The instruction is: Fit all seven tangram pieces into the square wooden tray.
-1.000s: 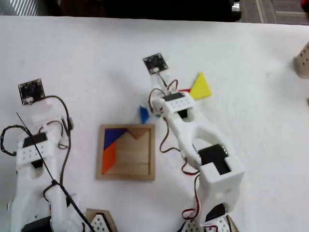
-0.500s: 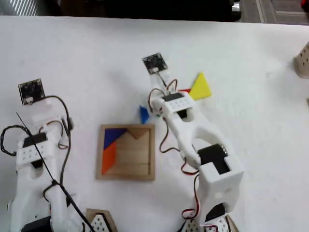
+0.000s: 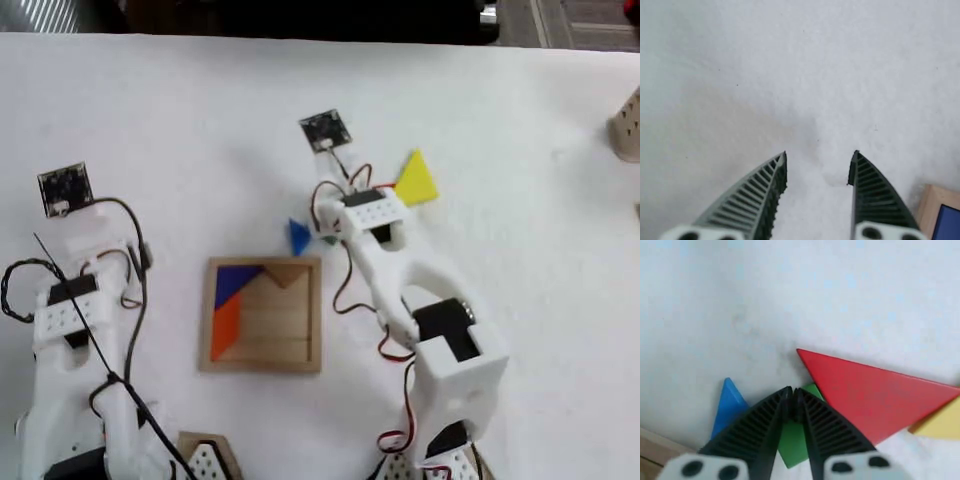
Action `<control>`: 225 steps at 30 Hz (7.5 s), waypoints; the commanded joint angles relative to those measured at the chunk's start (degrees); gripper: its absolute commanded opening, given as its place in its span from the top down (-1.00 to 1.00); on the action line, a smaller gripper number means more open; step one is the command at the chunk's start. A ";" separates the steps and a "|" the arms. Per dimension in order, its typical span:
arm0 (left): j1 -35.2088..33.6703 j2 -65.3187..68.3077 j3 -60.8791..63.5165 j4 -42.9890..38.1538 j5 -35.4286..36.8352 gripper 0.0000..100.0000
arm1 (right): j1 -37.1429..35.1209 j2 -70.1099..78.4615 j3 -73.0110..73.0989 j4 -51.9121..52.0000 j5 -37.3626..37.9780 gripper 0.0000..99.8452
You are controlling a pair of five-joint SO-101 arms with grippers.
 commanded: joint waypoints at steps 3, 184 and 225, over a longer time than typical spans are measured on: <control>-0.57 0.04 -1.93 -1.58 -0.26 0.58 | 3.03 -2.33 -0.70 7.78 -0.44 0.96; -0.57 -0.13 -1.41 -1.93 -0.26 0.58 | -18.15 -21.23 2.11 25.36 5.63 0.53; -0.40 -0.04 -1.41 -1.93 -0.35 0.58 | -9.98 -21.85 6.68 27.12 5.10 0.96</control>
